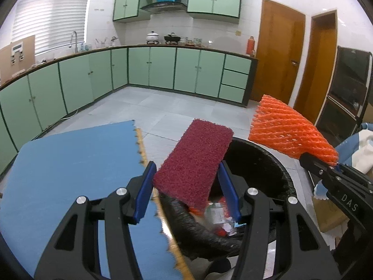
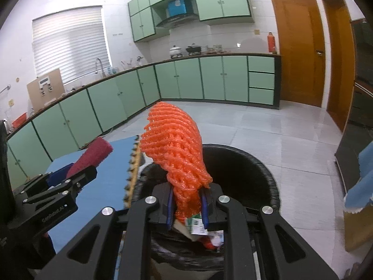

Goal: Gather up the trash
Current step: 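Lift the maroon pad and orange mesh and carry them over the bin, then open both tools over the bin to drop the pad and mesh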

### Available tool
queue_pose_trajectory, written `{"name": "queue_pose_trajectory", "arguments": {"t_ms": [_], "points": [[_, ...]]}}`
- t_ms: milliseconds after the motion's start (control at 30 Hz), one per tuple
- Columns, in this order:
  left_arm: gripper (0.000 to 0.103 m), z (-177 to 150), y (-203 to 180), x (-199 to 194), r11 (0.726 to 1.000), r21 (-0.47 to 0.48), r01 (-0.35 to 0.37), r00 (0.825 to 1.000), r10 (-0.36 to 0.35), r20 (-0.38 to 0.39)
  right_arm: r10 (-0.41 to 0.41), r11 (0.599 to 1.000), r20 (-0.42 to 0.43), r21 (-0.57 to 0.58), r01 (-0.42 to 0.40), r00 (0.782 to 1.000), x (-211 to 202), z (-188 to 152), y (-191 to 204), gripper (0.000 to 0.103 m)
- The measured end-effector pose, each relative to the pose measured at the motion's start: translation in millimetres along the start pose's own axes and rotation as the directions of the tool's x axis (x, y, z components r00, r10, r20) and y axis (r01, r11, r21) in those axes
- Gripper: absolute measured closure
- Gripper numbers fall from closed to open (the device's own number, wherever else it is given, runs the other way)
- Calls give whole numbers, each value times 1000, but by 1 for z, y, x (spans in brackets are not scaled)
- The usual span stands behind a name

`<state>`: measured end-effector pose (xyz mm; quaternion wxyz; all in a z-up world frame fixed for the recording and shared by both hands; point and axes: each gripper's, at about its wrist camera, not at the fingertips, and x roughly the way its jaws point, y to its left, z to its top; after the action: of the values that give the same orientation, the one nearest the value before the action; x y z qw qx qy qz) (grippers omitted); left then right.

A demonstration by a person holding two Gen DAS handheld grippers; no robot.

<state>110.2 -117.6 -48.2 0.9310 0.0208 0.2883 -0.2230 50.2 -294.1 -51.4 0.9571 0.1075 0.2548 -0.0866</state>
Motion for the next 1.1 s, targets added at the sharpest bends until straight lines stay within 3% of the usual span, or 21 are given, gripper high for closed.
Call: {"name": "queue_pose_trajectory", "arguments": {"t_ms": [467, 800, 1100], "points": [[50, -6, -51, 80, 997, 60, 57, 997, -54, -54, -71, 997, -75, 36, 74, 995, 45, -18, -60, 85], [50, -7, -52, 147, 998, 54, 40, 991, -33, -130, -81, 993, -145, 77, 92, 986, 107, -23, -88, 85], [50, -3, -46, 175, 997, 73, 28, 989, -17, -148, -75, 995, -193, 49, 86, 978, 144, -27, -91, 82]]}}
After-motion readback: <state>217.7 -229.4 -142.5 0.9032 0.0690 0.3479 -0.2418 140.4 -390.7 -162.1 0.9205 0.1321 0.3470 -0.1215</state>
